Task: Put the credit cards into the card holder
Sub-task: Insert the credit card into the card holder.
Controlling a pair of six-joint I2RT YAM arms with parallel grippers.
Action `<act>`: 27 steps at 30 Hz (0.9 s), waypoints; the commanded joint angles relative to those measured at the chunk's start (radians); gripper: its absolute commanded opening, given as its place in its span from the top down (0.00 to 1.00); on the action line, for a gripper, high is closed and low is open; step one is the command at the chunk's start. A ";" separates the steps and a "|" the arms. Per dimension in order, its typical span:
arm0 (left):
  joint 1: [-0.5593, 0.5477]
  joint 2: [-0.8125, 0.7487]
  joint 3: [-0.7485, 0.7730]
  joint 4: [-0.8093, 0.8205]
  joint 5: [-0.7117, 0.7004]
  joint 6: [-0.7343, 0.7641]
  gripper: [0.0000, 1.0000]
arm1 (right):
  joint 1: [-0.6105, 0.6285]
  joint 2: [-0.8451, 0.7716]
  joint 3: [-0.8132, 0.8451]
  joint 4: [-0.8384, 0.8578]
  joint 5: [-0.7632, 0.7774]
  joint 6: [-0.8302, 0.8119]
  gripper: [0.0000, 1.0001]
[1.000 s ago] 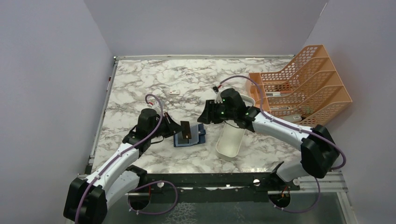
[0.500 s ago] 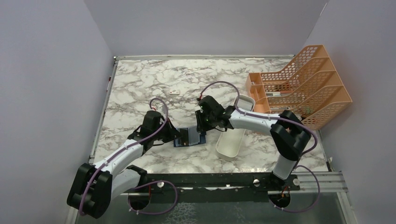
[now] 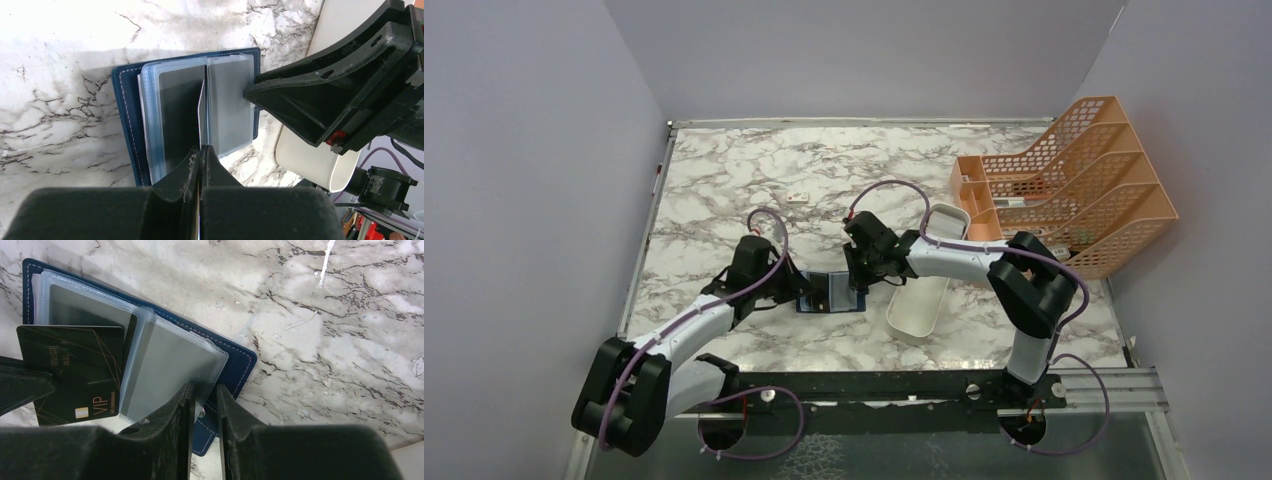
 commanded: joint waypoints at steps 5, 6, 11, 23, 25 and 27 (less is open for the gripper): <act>0.013 0.049 0.023 0.070 0.018 0.023 1.00 | 0.002 0.023 -0.003 -0.010 0.050 -0.029 0.74; 0.014 0.047 0.030 0.059 0.024 0.015 1.00 | 0.002 0.024 -0.004 -0.009 0.050 -0.030 0.74; 0.015 0.014 0.053 0.031 0.048 -0.014 1.00 | 0.002 0.023 -0.010 -0.003 0.057 -0.038 0.75; 0.043 0.059 0.066 0.046 0.086 -0.020 1.00 | 0.002 0.013 -0.024 0.028 0.044 -0.036 0.75; 0.043 0.077 0.056 0.069 0.093 -0.028 1.00 | 0.002 0.011 -0.022 0.027 0.043 -0.037 0.75; 0.043 0.093 0.045 0.095 0.100 -0.032 1.00 | 0.002 0.008 -0.021 0.027 0.042 -0.039 0.75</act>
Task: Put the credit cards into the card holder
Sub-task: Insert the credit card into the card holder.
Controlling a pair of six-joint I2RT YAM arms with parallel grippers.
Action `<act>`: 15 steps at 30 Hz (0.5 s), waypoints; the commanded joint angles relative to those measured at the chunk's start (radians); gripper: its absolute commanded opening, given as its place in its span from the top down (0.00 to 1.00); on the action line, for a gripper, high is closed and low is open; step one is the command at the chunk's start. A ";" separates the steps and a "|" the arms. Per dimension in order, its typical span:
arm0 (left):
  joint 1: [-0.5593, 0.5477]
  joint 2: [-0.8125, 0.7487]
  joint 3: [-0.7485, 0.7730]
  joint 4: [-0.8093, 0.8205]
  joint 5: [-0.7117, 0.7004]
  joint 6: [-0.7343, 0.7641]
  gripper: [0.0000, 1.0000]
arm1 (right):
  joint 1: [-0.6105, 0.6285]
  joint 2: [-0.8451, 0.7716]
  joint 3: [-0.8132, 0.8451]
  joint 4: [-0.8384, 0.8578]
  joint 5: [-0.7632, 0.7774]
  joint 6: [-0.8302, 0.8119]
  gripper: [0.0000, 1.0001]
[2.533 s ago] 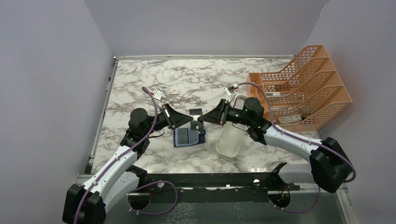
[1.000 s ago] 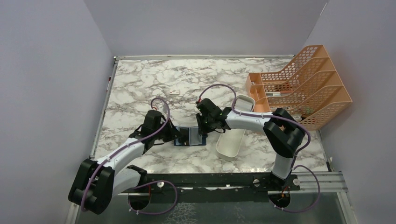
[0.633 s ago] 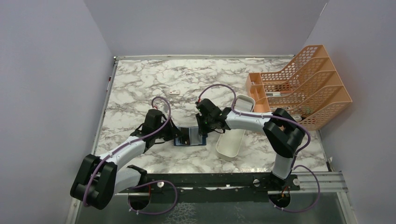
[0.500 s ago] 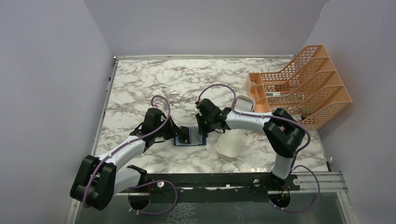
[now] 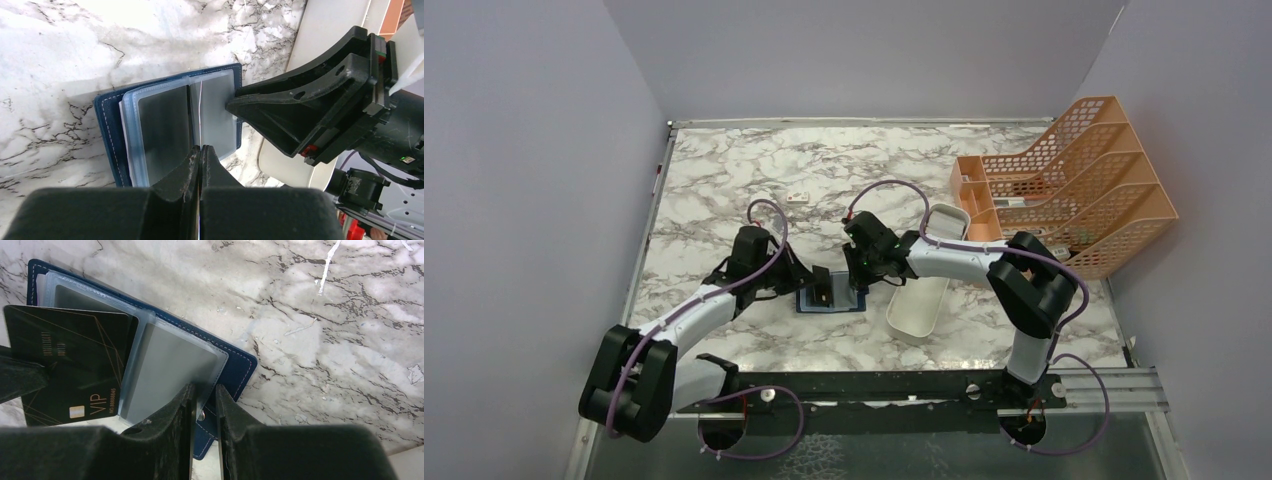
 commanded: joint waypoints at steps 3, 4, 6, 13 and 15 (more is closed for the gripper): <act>0.006 0.043 -0.035 0.113 0.045 -0.026 1.00 | 0.002 0.005 -0.016 0.006 0.036 -0.016 0.75; 0.006 0.049 -0.040 0.118 0.042 -0.025 1.00 | 0.002 0.005 -0.019 0.006 0.037 -0.016 0.75; 0.006 0.065 -0.041 0.119 0.031 -0.019 1.00 | 0.002 0.005 -0.021 0.009 0.036 -0.016 0.75; 0.006 0.092 -0.048 0.099 -0.024 0.009 1.00 | 0.002 0.005 -0.026 0.008 0.036 -0.014 0.75; 0.006 0.093 -0.050 0.088 -0.038 0.011 1.00 | 0.002 0.006 -0.024 0.009 0.037 -0.013 0.75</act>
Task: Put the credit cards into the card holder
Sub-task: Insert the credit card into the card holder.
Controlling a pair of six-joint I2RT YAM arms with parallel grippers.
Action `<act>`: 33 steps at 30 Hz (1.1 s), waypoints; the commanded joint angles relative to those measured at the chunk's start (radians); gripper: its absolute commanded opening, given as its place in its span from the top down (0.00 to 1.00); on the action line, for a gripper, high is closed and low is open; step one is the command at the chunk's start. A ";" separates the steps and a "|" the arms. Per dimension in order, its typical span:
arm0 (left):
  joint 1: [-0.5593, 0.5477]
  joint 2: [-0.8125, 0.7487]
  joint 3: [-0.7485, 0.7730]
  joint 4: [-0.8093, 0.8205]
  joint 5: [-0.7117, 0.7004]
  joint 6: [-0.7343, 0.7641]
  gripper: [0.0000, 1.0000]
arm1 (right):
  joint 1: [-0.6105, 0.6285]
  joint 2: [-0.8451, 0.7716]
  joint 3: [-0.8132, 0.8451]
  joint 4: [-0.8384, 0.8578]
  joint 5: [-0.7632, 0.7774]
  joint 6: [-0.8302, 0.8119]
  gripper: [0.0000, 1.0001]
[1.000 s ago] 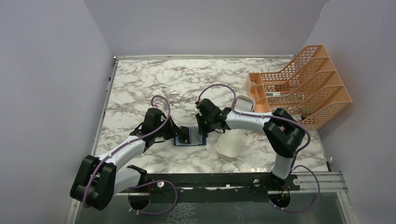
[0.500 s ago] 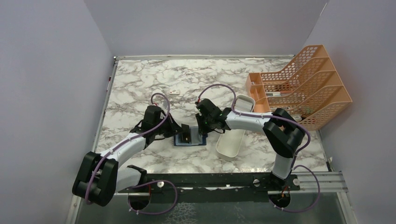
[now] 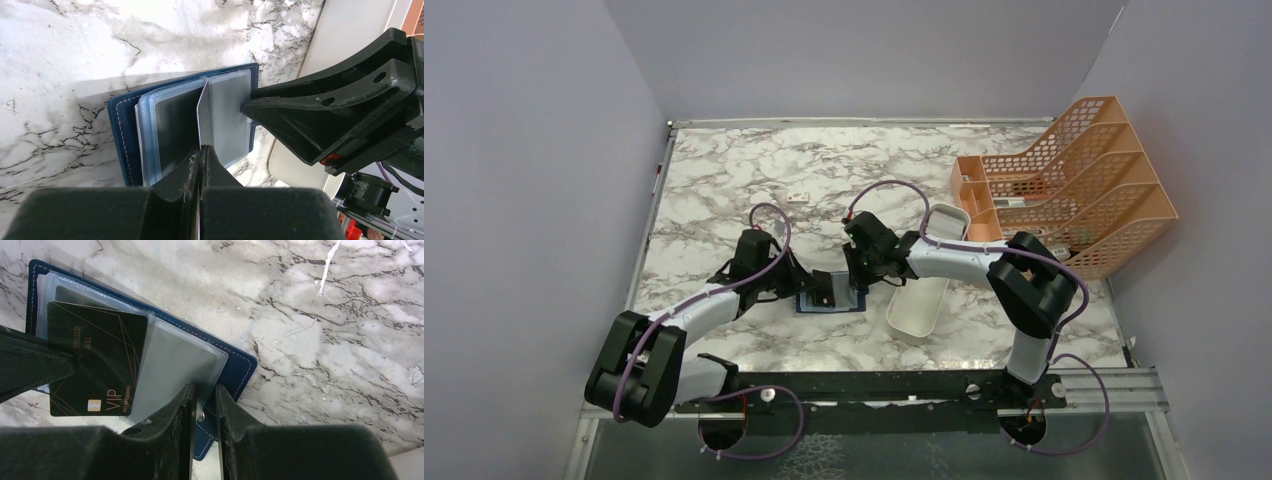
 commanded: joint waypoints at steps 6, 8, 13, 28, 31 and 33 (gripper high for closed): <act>0.005 0.022 -0.029 0.015 -0.064 0.039 1.00 | 0.002 0.013 -0.020 0.003 0.036 -0.014 0.75; 0.005 0.031 -0.027 0.013 -0.073 0.054 1.00 | 0.002 0.015 -0.020 0.001 0.035 -0.014 0.75; 0.005 0.024 0.004 -0.055 -0.150 0.128 1.00 | 0.002 0.014 -0.017 0.000 0.035 -0.017 0.75; 0.004 0.037 -0.062 0.058 -0.079 0.096 1.00 | 0.001 0.028 -0.014 0.007 0.019 -0.012 0.75; 0.004 0.025 -0.074 0.063 -0.079 0.091 1.00 | 0.001 0.031 -0.014 0.008 0.019 -0.008 0.75; 0.003 0.019 -0.080 0.069 -0.079 0.088 1.00 | 0.001 0.033 -0.013 0.010 0.015 -0.006 0.75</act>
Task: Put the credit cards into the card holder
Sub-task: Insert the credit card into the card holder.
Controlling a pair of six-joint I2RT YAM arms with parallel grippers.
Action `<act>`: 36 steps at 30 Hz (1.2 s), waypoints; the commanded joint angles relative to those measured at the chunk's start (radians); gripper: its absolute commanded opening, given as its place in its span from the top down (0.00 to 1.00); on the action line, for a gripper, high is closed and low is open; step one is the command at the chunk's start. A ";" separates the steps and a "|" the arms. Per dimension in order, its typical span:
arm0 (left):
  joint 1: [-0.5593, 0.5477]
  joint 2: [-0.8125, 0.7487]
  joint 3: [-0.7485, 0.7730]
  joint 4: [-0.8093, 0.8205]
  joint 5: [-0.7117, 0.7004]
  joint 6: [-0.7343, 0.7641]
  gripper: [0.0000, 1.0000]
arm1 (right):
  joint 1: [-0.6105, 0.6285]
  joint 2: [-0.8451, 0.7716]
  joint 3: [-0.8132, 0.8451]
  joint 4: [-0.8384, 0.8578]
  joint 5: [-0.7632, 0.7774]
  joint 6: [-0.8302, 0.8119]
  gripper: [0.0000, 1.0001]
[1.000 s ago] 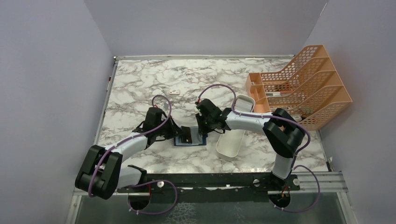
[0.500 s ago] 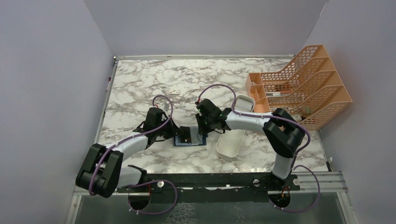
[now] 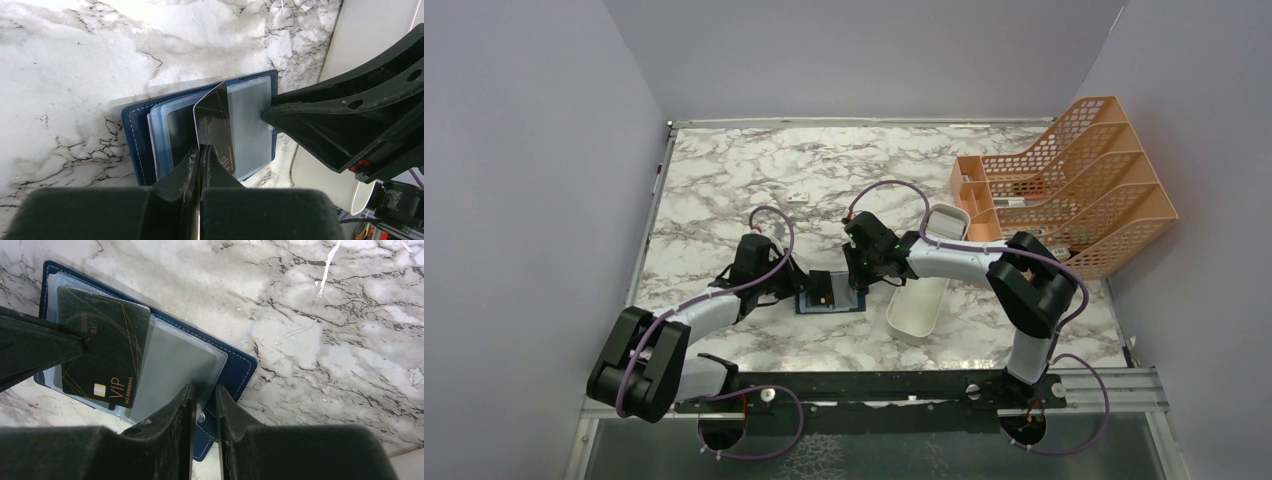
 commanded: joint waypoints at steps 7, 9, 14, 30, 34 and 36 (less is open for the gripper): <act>-0.003 0.006 -0.038 -0.007 0.032 -0.010 1.00 | 0.002 0.043 0.001 0.001 0.011 -0.003 0.74; -0.005 0.004 -0.035 -0.014 0.040 -0.020 1.00 | 0.001 0.044 0.001 0.001 0.011 -0.001 0.74; -0.008 0.005 -0.028 -0.046 0.032 -0.023 1.00 | 0.002 0.046 0.002 -0.001 0.011 0.000 0.74; -0.011 0.049 0.005 -0.048 0.054 -0.003 1.00 | 0.001 0.048 0.006 0.001 0.004 -0.001 0.74; -0.012 0.062 0.027 -0.092 0.044 0.004 1.00 | 0.001 0.050 0.003 0.004 0.004 0.000 0.74; -0.012 0.064 0.031 -0.113 0.025 0.003 1.00 | 0.001 0.051 0.003 0.005 0.002 0.001 0.74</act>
